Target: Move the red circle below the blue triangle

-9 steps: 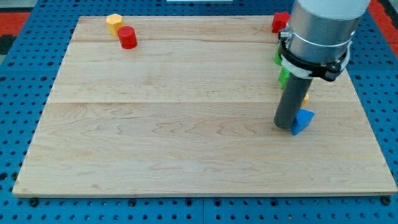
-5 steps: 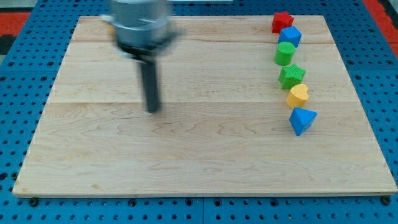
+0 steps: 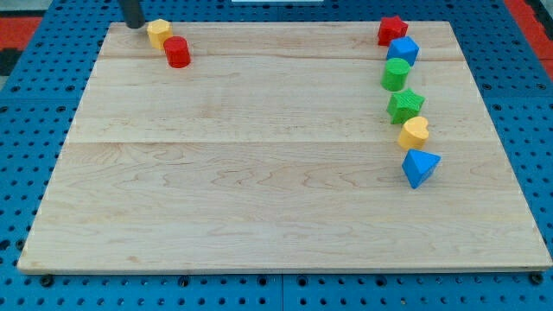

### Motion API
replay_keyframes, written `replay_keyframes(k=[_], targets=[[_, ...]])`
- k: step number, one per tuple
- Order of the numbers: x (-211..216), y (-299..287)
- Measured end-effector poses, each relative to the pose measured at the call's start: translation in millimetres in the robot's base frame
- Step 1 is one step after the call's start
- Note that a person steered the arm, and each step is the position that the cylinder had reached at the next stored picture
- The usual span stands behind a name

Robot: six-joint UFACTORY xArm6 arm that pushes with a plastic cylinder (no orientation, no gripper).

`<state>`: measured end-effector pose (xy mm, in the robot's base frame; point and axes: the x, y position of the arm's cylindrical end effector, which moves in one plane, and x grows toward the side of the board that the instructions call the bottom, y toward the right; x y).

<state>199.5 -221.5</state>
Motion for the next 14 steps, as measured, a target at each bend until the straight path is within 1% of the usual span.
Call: replay_keyframes(k=[1, 2, 3, 4, 5, 6, 7, 8, 9, 10, 11, 12, 13, 14], targets=[[51.3, 41.8], [80.7, 77.9], [114.1, 83.1], [157.5, 163.7], [177.1, 228.1], [163.7, 228.4], [194.2, 256.9], [228.3, 253.3], [190.6, 230.0], [200.1, 251.9], [254.6, 280.1], [231.7, 250.8], [210.8, 295.0], [221.7, 324.8]])
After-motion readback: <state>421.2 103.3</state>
